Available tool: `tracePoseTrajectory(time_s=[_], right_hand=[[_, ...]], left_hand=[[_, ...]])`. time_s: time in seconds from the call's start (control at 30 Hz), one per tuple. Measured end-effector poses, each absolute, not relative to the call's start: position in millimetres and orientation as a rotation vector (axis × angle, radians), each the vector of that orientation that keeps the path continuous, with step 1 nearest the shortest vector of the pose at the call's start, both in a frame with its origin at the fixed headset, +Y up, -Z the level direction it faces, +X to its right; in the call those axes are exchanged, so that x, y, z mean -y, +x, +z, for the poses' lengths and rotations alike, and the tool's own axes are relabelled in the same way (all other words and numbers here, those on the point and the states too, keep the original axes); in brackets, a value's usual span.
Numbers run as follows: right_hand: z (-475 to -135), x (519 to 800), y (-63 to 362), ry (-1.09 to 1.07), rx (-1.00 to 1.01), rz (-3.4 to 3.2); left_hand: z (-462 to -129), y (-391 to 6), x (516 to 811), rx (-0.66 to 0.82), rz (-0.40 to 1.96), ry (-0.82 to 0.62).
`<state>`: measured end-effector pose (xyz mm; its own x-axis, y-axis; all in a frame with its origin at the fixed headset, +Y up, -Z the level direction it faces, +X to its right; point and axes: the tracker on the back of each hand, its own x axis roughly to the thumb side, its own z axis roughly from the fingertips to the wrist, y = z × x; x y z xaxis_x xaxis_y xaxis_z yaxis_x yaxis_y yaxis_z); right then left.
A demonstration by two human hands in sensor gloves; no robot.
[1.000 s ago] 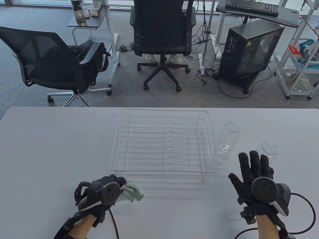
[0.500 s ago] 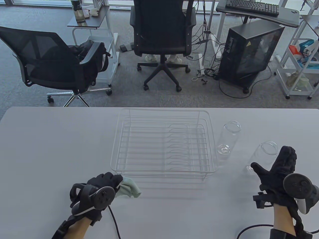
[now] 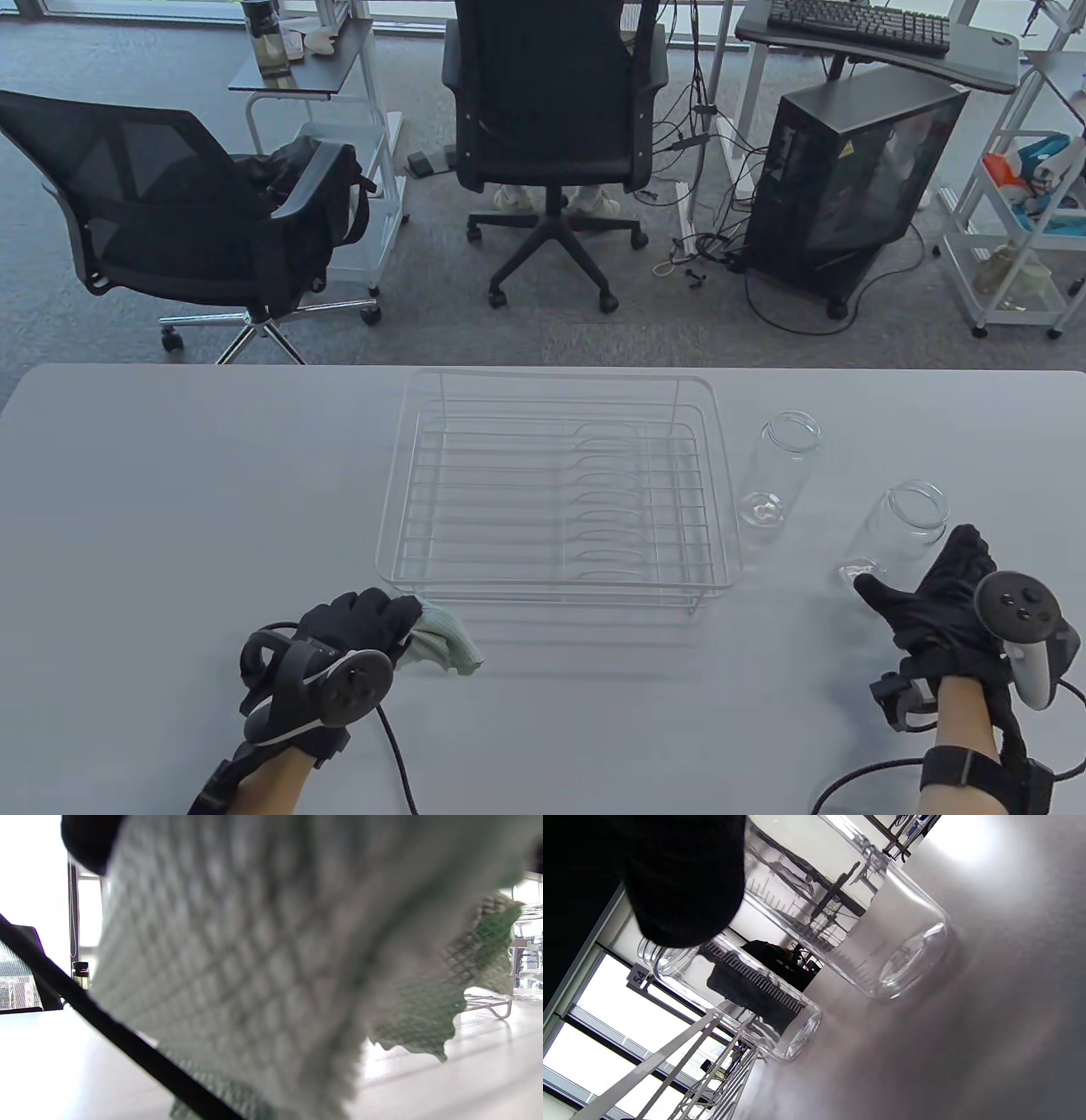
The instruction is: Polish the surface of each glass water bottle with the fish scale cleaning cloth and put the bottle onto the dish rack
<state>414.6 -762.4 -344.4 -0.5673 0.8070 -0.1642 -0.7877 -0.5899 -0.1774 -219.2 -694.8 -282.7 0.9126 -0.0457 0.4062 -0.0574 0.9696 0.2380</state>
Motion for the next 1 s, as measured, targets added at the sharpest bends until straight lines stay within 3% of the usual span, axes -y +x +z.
tracePoseTrajectory(time_s=[0.23, 0.6, 1.0], right_hand=[[-358.7, 776.7, 415.5, -0.281, 0.205, 2.041], [-361.3, 772.5, 419.7, -0.377, 0.424, 2.011], [-352.7, 759.6, 404.8, -0.219, 0.487, 1.932]], left_hand=[[-284.0, -219.1, 700.6, 0.420, -0.004, 0.197], [-284.1, -216.3, 704.9, 0.411, -0.028, 0.169], [-284.2, -214.6, 700.7, 0.374, -0.032, 0.199]])
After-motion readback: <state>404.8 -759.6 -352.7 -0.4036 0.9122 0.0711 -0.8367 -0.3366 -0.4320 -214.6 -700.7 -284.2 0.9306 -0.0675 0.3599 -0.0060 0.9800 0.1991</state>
